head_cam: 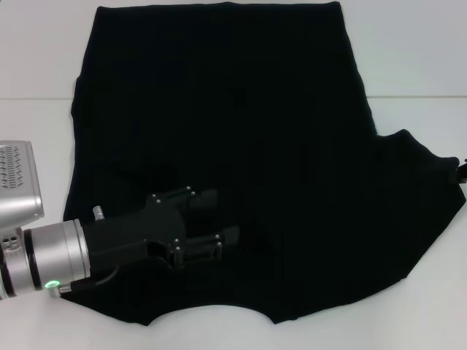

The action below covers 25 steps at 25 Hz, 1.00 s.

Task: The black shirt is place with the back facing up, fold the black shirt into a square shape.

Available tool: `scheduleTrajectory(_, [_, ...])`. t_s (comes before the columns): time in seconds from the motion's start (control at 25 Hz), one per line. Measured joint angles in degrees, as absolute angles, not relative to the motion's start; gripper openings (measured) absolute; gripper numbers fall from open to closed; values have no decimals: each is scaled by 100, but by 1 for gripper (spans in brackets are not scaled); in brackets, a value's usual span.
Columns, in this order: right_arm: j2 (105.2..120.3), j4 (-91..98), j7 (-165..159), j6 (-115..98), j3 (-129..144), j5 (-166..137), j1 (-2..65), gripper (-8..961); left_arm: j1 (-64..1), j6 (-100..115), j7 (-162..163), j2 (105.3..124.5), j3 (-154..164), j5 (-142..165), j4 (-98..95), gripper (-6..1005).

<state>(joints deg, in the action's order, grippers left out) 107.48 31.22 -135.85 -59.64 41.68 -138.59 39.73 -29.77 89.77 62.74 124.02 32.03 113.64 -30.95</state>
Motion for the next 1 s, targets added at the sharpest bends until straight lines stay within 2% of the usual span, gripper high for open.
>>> scheduleTrajectory(0.64, [10859,3129,-13426,-5787,4135,-13853,4295,0,-2953,9012,6276,12401,3066,11364,-3093,765])
scheduleTrajectory(0.88, [11023,3053,-13120,-5882,4212,-13845,4682,0,-2953,8973,6276,12401,3033,11364,-3093,765])
scheduleTrajectory(1.0, [11191,3036,-12921,-6008,4305,-13871,4902,0,-2951,8969,6276,12401,3018,11364,-3093,766])
